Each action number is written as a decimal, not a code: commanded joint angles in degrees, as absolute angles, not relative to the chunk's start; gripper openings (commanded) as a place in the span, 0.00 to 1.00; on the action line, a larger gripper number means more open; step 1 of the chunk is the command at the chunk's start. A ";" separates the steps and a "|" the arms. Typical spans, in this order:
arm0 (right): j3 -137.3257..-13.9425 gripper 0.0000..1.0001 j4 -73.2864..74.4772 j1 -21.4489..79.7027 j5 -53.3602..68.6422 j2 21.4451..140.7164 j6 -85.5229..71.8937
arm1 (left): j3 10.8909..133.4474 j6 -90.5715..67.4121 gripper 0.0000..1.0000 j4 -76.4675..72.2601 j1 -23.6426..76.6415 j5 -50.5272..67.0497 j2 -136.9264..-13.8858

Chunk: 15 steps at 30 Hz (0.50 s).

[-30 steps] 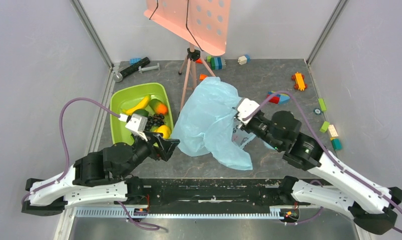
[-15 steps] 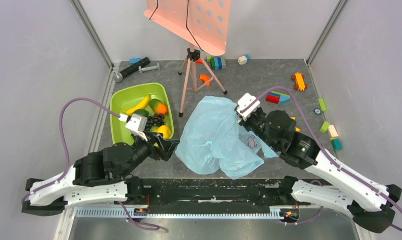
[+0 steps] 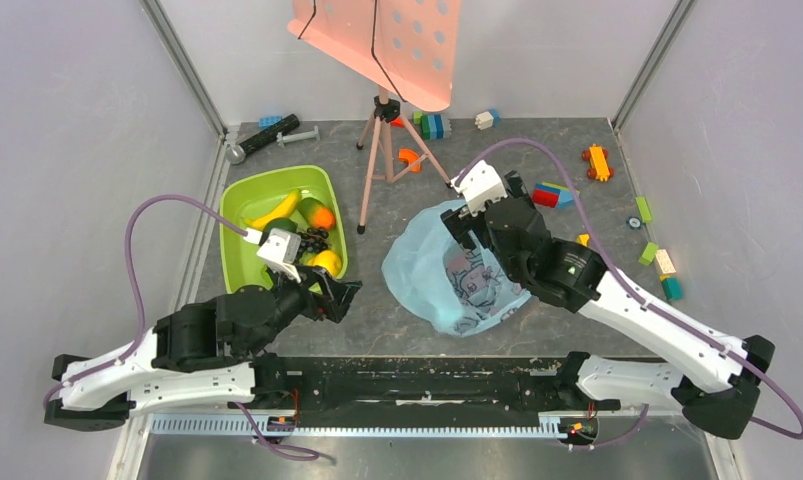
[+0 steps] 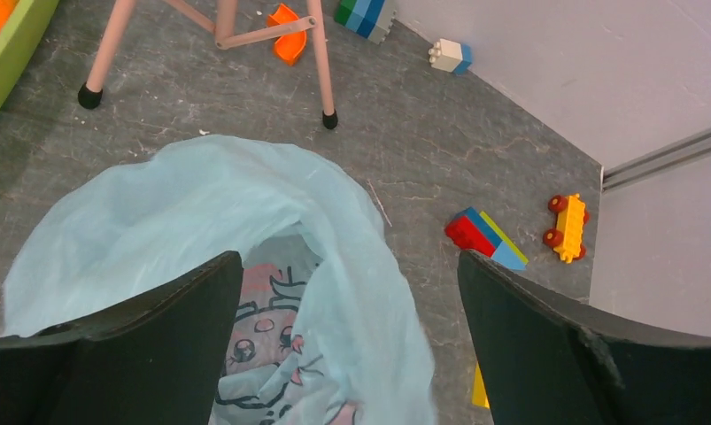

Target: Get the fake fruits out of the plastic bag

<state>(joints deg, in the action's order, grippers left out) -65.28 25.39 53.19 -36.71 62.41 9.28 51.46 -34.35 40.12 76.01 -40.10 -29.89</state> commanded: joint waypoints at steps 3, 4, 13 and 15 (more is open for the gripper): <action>-66.24 0.96 28.02 53.32 -32.54 54.58 8.08 | 52.56 -37.27 0.93 40.83 76.20 -42.36 -31.48; -66.00 0.96 28.11 53.26 -30.99 53.16 7.86 | 52.62 -37.20 0.94 40.63 76.20 -42.26 -31.90; -59.72 0.96 26.29 53.26 -29.69 42.88 0.25 | 52.23 -35.85 0.99 38.58 76.20 -42.48 -36.51; -57.10 0.98 25.99 53.26 -29.96 41.62 -1.97 | 51.87 -35.69 1.00 38.58 76.20 -42.83 -37.07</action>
